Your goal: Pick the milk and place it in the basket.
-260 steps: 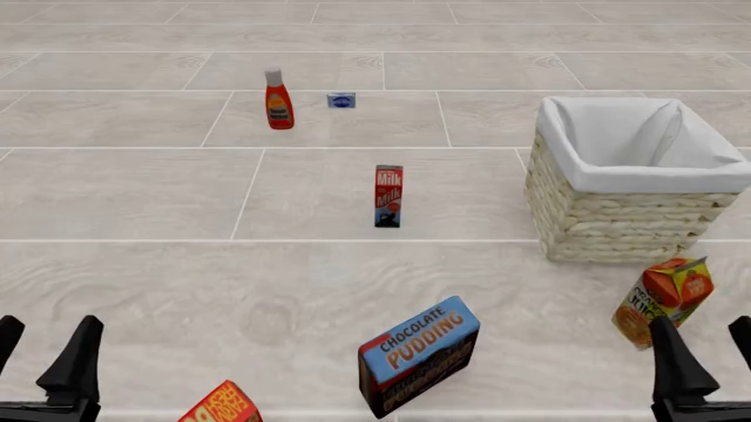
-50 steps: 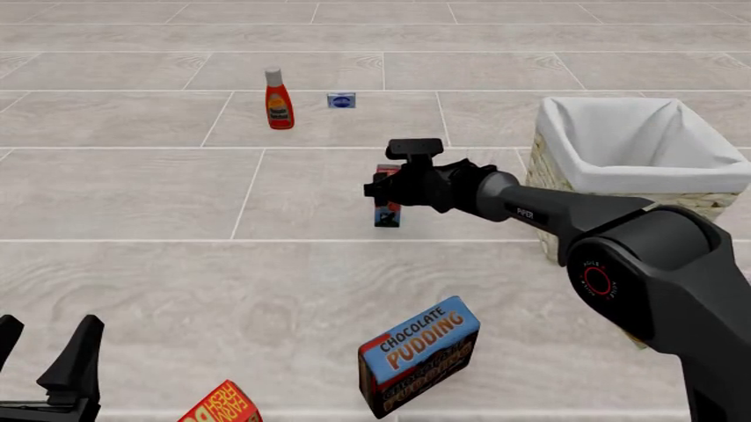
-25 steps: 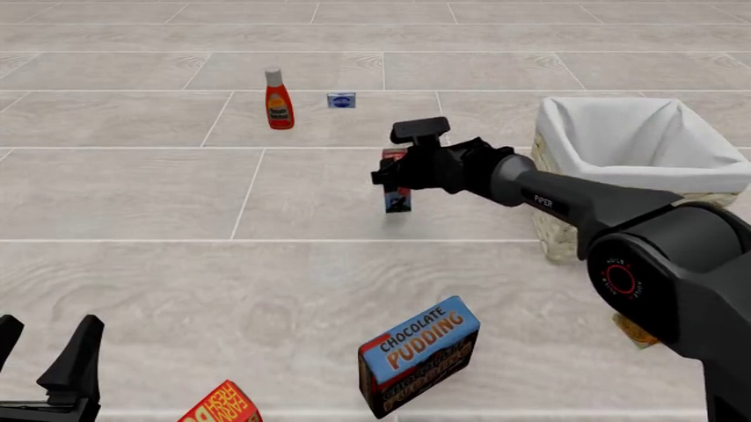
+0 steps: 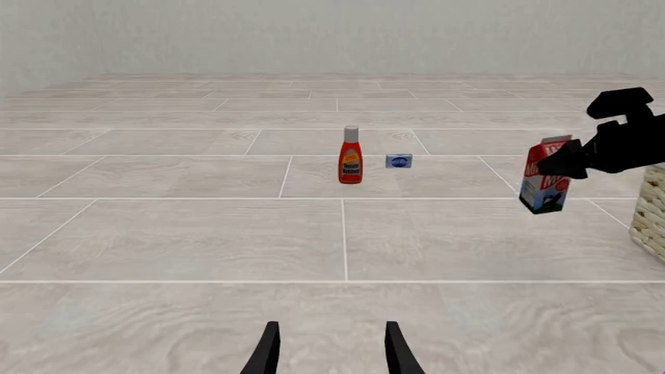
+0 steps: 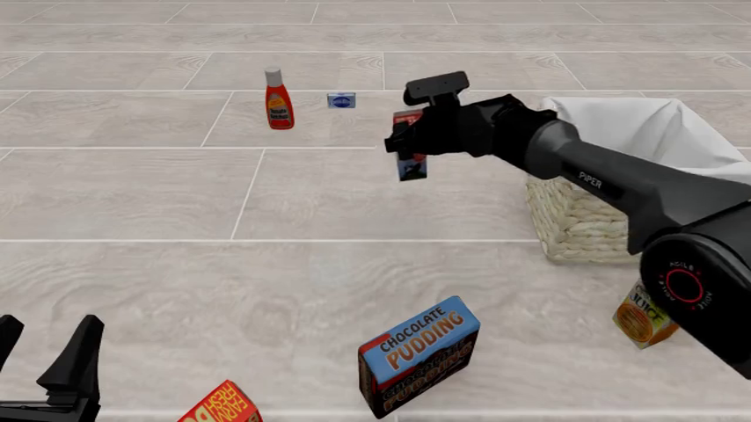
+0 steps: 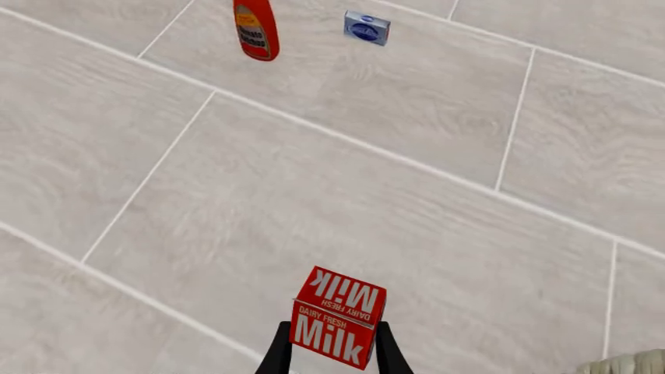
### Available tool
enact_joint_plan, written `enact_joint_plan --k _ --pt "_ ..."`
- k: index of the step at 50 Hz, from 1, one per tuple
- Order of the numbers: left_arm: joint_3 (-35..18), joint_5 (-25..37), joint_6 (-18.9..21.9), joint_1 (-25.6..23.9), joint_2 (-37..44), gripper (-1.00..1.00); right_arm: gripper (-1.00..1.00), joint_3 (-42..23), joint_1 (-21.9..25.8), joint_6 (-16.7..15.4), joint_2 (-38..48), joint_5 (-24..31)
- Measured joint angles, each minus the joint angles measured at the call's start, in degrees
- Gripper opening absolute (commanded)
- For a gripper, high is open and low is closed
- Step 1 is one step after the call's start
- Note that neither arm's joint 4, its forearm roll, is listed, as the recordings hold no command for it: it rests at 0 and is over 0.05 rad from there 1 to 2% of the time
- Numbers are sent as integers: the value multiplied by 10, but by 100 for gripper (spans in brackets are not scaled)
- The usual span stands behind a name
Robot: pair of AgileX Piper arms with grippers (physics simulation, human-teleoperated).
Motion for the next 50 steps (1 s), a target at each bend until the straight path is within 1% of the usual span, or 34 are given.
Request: enact_joint_plan --k 11,20,32,50 --pt "0 0 0 0 0 100 -100 31 -18 -18 -67 10" --pt "0 0 0 0 0 100 -100 66 -42 -29 -128 12" --pt "0 0 0 0 0 100 -100 109 -78 -34 -194 11" --pt "0 0 0 0 0 100 -100 154 -142 -39 -260 13"
